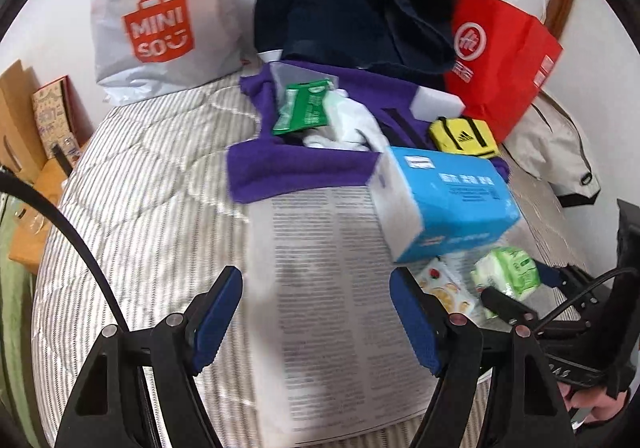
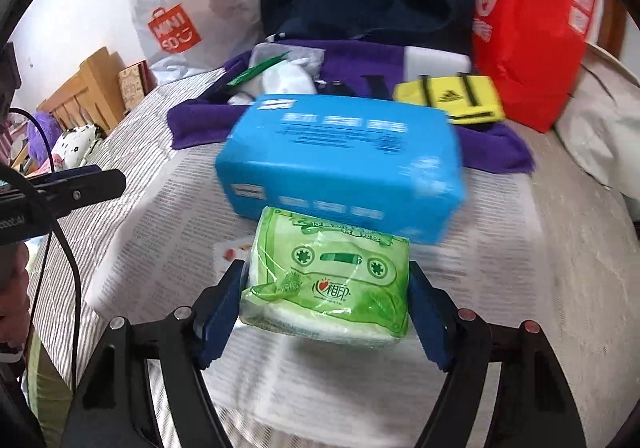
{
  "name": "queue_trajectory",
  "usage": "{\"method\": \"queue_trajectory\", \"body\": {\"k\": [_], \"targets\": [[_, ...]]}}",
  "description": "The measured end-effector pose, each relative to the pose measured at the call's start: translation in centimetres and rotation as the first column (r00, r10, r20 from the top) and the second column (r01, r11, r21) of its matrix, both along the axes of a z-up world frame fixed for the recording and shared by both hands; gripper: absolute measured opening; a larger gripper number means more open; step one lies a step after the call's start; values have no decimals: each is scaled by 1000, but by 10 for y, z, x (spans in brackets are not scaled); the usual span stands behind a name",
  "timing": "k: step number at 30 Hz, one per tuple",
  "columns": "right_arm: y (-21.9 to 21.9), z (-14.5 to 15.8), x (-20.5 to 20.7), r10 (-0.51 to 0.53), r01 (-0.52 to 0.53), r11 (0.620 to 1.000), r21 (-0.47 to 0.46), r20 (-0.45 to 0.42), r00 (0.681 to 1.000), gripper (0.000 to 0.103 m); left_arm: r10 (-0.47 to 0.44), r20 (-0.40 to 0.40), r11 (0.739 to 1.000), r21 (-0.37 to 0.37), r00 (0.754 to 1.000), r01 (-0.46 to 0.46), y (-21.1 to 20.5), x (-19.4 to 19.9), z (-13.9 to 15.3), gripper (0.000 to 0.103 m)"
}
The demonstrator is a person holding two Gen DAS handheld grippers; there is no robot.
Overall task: Organize soft objects
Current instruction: 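Grasp the green wet-wipe pack on the newspaper with the right tool, then lift the wet-wipe pack with right tool while left tool grasps the orange-slice packet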
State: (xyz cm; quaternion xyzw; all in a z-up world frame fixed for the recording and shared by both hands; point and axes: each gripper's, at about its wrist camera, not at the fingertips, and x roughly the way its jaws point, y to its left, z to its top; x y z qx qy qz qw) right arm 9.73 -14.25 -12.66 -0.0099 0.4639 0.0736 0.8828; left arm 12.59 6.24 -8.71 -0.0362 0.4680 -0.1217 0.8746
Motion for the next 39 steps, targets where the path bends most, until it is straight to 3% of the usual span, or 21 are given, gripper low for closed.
{"method": "queue_trajectory", "body": {"k": [7,12,18,25,31,35,39], "targets": [[-53,15,-29,-54,54,999,-4,17,998,76,-89,7,996,16,996,88,-39,-12,-2,75],[-86,20,-43,-97,98,995,-29,33,995,76,-167,-23,982,85,986,169,-66,-20,-18,75],[-115,18,-50,-144,144,990,-5,21,989,76,-317,29,929,210,948,305,-100,-30,-35,75],[-131,7,-46,-152,152,987,41,-3,988,76,-435,-26,870,243,900,428,-122,-16,-52,75],[-137,3,-41,-149,150,987,57,-13,989,76,-474,-35,861,187,880,472,-121,-12,-55,75],[-143,1,-38,-150,152,985,76,-29,988,76,-447,-43,878,172,894,447,-115,-18,-57,75],[-147,3,-38,-136,139,987,78,-34,990,76,-380,-32,911,159,925,380,-110,-26,-58,73]]}}
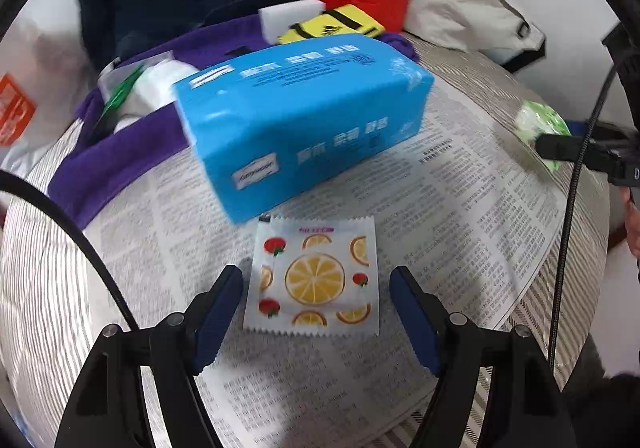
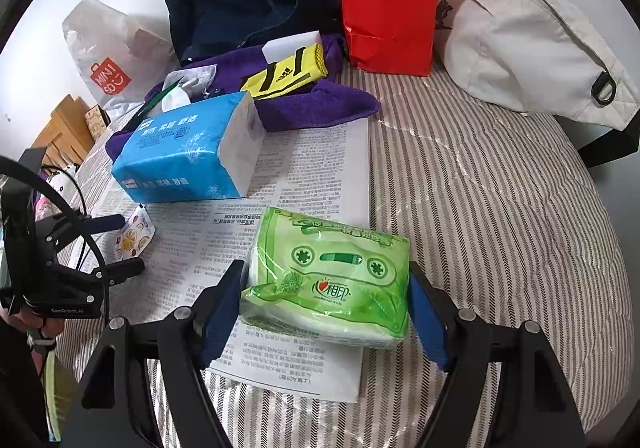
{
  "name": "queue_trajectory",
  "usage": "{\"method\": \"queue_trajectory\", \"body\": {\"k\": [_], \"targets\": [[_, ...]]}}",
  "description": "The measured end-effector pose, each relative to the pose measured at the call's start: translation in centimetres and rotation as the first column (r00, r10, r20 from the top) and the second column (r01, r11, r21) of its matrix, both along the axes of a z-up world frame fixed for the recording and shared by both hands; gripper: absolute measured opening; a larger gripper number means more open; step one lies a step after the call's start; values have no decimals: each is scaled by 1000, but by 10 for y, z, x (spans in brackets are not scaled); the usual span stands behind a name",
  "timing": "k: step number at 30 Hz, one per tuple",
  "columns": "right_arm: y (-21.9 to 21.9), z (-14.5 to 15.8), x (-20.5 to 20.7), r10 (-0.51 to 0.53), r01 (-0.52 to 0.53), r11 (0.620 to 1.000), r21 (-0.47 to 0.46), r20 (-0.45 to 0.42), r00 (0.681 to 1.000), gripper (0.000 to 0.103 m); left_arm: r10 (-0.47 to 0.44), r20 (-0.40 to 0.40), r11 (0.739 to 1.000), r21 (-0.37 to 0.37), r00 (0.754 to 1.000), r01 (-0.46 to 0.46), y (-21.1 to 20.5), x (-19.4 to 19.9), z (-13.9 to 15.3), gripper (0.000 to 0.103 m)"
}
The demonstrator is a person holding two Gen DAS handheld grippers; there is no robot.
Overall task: Organize soft objects
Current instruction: 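Lift the wet-wipe pack with right tool while left tool grasps the orange-slice packet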
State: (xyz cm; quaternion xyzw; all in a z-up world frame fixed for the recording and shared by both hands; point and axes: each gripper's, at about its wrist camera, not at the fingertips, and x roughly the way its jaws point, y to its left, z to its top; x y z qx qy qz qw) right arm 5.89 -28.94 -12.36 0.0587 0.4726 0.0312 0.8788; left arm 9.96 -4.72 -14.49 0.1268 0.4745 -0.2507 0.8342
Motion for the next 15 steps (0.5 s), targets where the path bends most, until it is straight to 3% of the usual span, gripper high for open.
{"method": "queue_trajectory", "body": {"k": [7,10,11,15], "targets": [[3,0,-6,19,-19,1000,0,1,1000,76,-5,19,1000,-15,1000,6,-1,-2,1,48],[8,-1,-10,28,-28,1000,2,4,1000,76,-5,17,1000,-16,1000,6,-2,-1,2,43],[10,-1,-11,27,-27,1000,1,5,1000,76,-14,22,1000,-22,1000,14,-2,-2,4,25],[15,-4,-14,21,-21,1000,16,5,1000,76,-3,7,999,-39,1000,3,-3,1,6,22]]}}
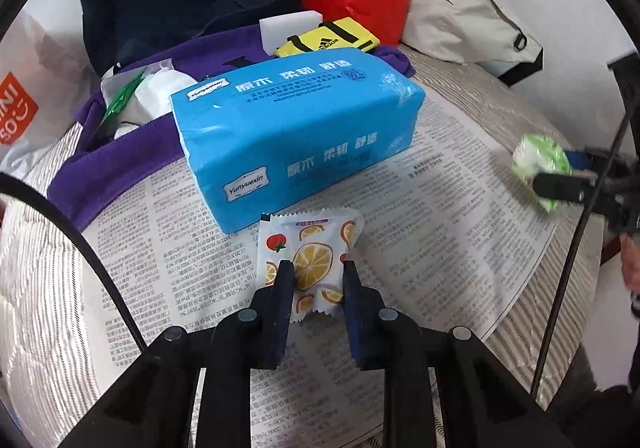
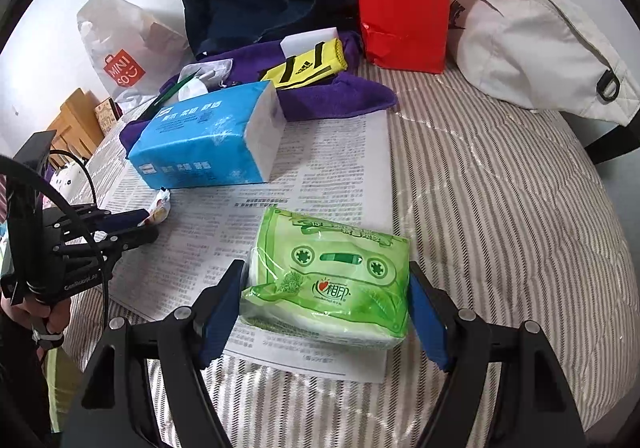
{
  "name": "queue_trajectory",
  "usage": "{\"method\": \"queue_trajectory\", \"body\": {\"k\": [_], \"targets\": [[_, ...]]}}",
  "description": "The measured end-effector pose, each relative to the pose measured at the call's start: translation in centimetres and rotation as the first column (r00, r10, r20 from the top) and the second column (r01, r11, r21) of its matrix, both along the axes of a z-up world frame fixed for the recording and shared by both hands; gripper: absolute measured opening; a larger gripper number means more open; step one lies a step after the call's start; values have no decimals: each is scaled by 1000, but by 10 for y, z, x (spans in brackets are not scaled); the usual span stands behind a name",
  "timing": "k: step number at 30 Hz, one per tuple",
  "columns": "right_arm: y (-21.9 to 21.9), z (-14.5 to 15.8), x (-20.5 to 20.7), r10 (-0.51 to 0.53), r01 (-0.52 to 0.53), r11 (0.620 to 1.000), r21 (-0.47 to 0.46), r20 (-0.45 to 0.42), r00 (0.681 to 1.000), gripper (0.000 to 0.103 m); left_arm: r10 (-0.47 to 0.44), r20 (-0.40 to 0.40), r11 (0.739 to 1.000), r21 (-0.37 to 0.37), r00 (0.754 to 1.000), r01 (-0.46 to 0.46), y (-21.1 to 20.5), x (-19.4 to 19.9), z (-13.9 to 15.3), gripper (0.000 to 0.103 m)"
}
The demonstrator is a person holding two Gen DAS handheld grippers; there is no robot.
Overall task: Organize soft objects
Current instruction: 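Lift the wet-wipe pack with right tool while left tool grasps the orange-slice packet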
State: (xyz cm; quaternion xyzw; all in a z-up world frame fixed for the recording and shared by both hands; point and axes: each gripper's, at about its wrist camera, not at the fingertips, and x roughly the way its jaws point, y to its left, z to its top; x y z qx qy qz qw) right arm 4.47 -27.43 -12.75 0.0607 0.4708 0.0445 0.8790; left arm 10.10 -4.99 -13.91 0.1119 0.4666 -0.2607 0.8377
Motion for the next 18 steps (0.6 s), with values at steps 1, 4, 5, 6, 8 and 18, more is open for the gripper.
{"method": "queue_trajectory", "body": {"k": [1,4,5,6,8,18], "targets": [[1,0,-1,-2,2,1000,4,-1,1000,76,2,-3,1000,-4,1000,-2,1,0,1,20],[6,0,-3,-5,5,1000,17,-2,1000,76,26,-23,999,-20,999,-27,7,4,3,12],[8,1,-5,0,0,1000,16,-1,1000,76,40,-34,999,-30,999,-41,11,5,5,12],[9,3,-6,4,-4,1000,11,3,1000,76,47,-36,998,-40,998,-49,13,6,6,12],[13,8,-8,12,-12,1000,9,12,1000,76,58,-28,997,-40,998,-59,18,5,11,11],[28,28,0,64,-63,998,-12,34,997,76,125,26,991,-53,992,-123,39,2,42,11]]}}
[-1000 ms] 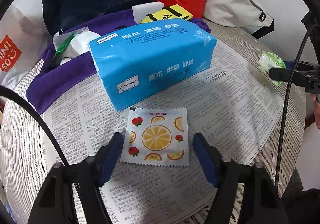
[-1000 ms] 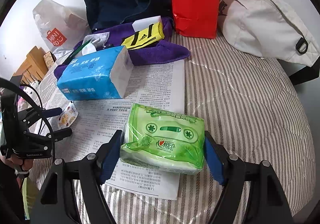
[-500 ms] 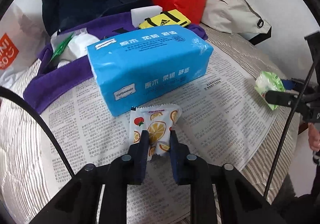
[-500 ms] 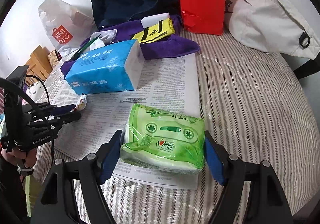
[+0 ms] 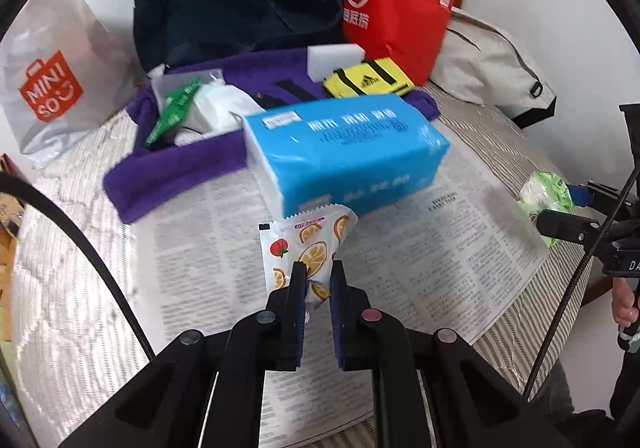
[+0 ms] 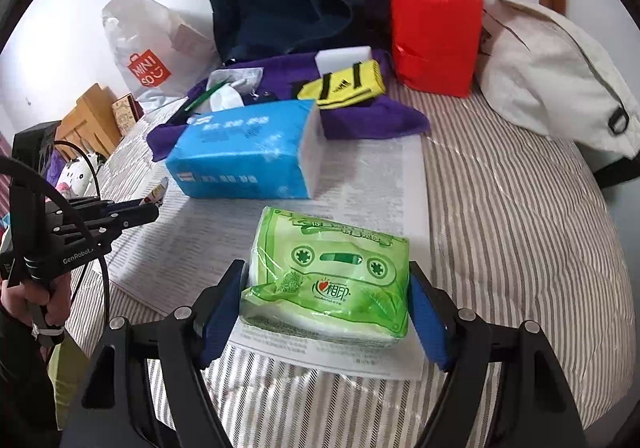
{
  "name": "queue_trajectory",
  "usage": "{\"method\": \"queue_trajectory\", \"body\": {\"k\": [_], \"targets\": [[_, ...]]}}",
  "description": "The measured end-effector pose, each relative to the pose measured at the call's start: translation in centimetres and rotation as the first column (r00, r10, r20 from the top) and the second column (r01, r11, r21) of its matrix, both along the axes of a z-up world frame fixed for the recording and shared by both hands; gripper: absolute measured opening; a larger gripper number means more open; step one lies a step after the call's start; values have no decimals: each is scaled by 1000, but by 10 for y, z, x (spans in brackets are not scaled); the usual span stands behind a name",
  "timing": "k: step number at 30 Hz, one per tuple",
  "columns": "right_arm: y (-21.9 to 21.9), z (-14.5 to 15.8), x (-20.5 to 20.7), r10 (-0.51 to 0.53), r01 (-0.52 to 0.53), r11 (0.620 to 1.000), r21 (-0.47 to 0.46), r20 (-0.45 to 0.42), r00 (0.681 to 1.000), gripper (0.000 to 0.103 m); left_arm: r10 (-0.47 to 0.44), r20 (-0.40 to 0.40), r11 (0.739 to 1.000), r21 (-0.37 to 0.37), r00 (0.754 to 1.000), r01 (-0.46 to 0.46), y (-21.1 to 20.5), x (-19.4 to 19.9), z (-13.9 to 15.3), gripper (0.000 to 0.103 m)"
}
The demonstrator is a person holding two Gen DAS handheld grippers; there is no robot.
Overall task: Organize soft objects
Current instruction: 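Carry the wet-wipe pack to the towel with right tool while left tool carries the packet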
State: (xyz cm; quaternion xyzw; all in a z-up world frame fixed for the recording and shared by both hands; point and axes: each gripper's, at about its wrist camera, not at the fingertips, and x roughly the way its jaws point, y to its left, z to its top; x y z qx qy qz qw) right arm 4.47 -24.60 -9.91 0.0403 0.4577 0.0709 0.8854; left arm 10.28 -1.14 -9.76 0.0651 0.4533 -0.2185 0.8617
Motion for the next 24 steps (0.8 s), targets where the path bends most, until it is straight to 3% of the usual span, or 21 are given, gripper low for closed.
{"method": "queue_trajectory", "body": {"k": [13,24], "targets": [[20,34,48,68,-67,998,-8,51,996,76,74,38,997,-26,997,-73,30,40,37,11],[36,50,132,88,-89,996,8,77,993,76,136,75,990,-54,988,-132,51,97,56,11]]}}
